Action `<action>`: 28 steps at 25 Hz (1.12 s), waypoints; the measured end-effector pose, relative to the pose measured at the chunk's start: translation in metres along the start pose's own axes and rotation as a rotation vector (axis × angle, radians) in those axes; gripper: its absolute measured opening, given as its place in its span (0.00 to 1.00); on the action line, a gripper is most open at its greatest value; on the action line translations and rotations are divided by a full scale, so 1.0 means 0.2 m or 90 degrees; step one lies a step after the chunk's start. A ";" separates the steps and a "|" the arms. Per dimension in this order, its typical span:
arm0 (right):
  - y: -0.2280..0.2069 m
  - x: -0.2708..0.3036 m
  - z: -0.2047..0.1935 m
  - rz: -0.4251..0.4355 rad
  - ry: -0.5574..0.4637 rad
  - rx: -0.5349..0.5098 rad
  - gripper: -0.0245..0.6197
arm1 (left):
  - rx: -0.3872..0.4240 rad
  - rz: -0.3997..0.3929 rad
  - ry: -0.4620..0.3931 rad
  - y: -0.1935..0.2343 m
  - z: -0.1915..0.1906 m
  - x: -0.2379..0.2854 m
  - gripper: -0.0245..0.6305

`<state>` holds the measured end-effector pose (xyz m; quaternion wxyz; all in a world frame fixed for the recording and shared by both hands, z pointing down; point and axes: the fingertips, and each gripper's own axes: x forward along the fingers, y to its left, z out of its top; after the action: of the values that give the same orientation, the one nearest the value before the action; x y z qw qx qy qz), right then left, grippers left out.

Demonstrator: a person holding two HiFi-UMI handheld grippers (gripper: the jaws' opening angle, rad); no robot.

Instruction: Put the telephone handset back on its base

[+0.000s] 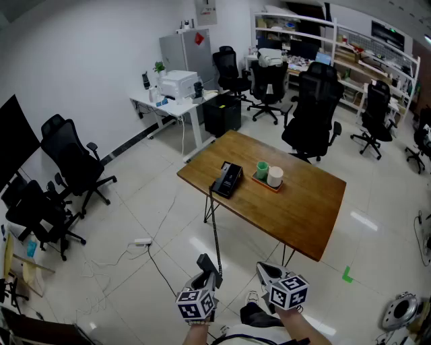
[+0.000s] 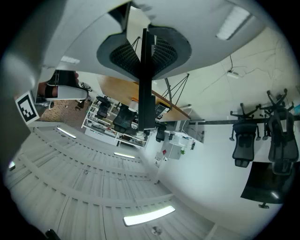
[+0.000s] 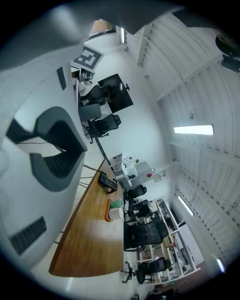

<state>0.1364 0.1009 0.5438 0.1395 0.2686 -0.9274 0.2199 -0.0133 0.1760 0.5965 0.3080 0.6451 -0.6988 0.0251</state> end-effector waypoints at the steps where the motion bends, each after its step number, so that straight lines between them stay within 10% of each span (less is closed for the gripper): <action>1: -0.01 0.01 0.00 -0.001 0.003 0.000 0.05 | 0.000 0.000 0.001 0.00 0.00 0.01 0.14; 28: -0.20 0.32 0.19 0.015 -0.004 0.015 0.05 | 0.004 0.023 0.018 0.13 0.19 0.32 0.14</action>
<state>0.1019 0.0239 0.5484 0.1307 0.2597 -0.9283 0.2316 -0.0509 0.1074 0.6043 0.3151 0.6330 -0.7058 0.0420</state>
